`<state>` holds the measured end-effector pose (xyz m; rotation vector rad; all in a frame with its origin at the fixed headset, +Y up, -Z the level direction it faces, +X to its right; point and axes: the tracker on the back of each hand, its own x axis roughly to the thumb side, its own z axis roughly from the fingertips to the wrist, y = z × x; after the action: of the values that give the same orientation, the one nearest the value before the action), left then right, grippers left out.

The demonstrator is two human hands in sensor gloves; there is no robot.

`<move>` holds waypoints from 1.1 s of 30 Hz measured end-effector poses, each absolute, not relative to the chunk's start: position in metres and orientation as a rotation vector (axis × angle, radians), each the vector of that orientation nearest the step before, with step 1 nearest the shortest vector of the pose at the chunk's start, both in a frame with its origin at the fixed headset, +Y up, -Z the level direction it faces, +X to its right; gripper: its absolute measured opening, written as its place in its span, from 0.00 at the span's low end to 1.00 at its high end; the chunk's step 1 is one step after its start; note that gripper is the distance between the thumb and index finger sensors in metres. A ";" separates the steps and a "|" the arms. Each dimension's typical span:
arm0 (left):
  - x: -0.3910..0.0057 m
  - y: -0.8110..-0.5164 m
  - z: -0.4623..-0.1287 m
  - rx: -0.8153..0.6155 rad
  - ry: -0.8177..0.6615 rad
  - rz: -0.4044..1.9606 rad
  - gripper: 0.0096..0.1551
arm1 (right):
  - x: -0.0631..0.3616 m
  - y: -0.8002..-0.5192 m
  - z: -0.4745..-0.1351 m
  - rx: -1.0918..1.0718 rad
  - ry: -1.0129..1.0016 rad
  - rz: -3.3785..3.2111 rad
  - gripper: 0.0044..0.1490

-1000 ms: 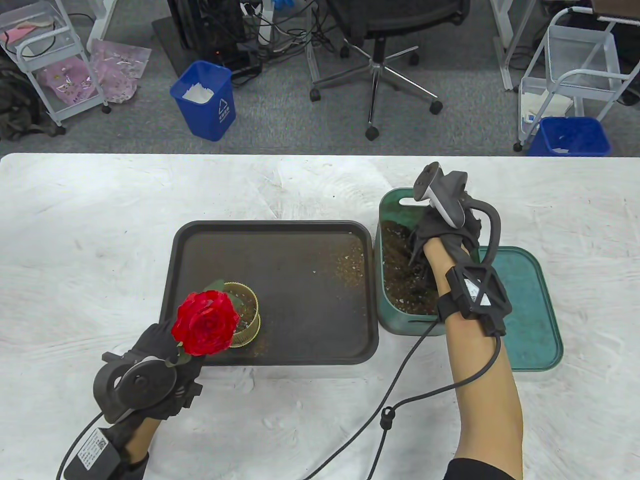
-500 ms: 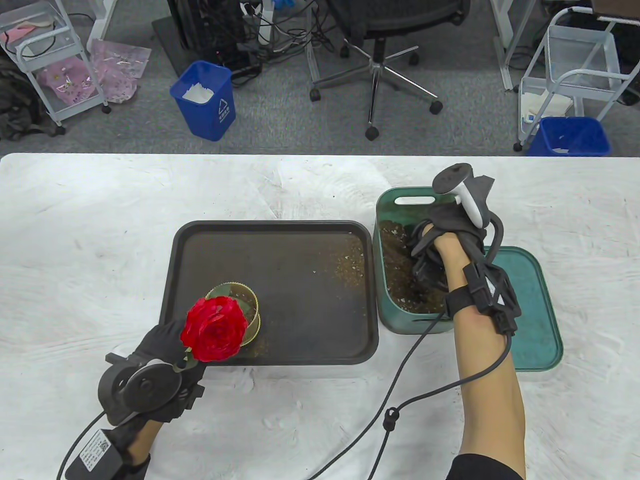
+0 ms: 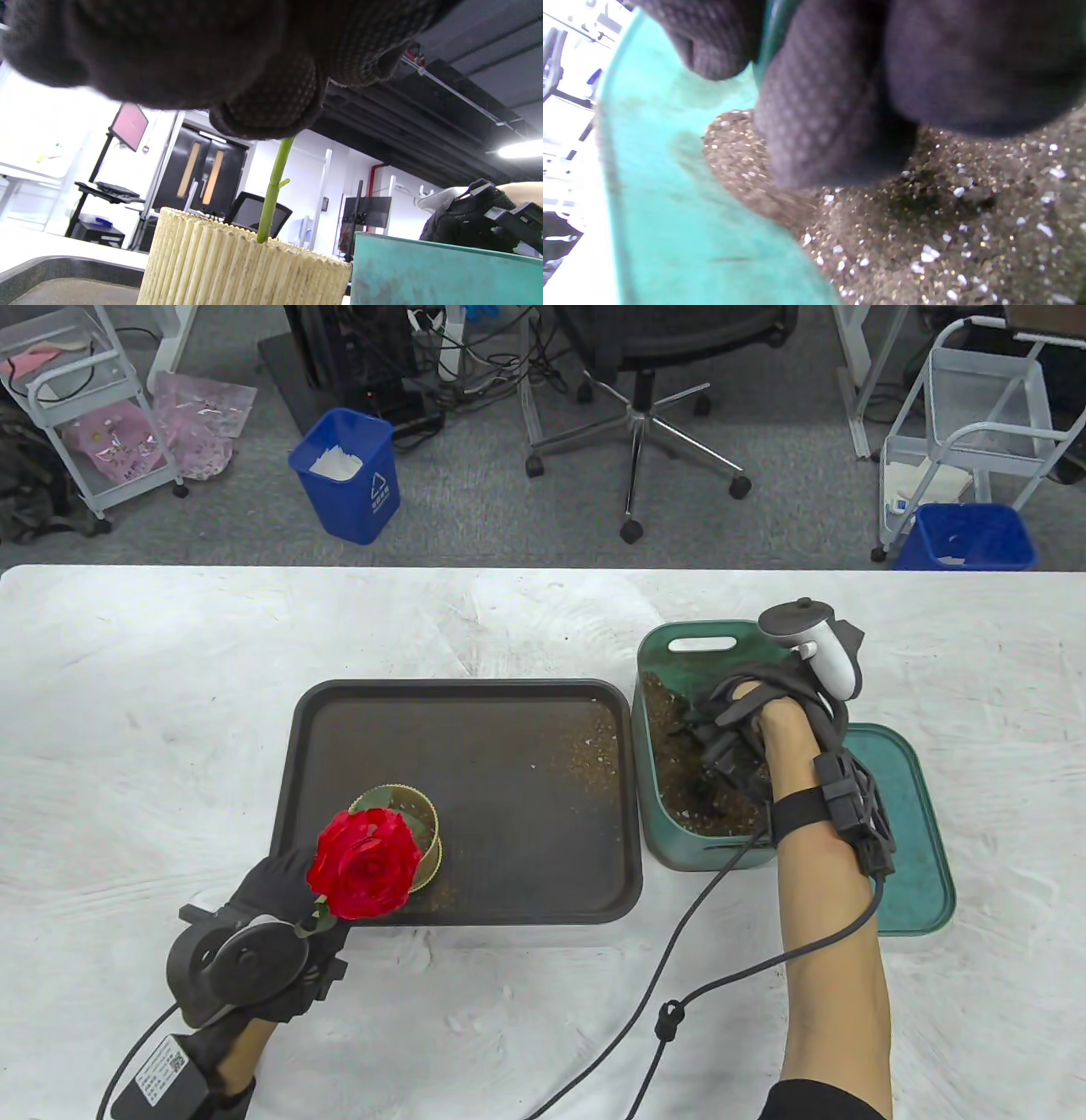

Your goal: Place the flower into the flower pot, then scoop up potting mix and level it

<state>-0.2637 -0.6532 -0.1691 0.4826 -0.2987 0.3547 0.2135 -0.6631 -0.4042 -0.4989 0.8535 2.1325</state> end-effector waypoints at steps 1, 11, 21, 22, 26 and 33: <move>-0.263 -0.653 -0.169 0.483 -0.301 0.353 0.24 | 0.215 -0.661 -0.402 -0.487 0.851 2.122 0.34; -0.258 -0.653 -0.166 0.485 -0.320 0.339 0.24 | 0.242 -0.643 -0.375 -0.485 0.716 1.913 0.33; -0.258 -0.652 -0.166 0.485 -0.315 0.341 0.24 | 0.243 -0.616 -0.356 -0.414 0.604 1.879 0.33; -0.258 -0.652 -0.166 0.485 -0.317 0.339 0.24 | 0.241 -0.612 -0.354 -0.408 0.588 1.887 0.33; -0.258 -0.652 -0.166 0.486 -0.320 0.336 0.24 | 0.236 -0.607 -0.351 -0.389 0.562 1.840 0.32; -0.258 -0.652 -0.166 0.486 -0.318 0.337 0.24 | 0.202 -0.602 -0.350 -0.217 0.601 1.768 0.32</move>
<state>-0.2579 -0.6524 -0.1664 0.4859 -0.3181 0.3375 0.2016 -0.6022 -0.3501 -0.2166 0.6007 1.7676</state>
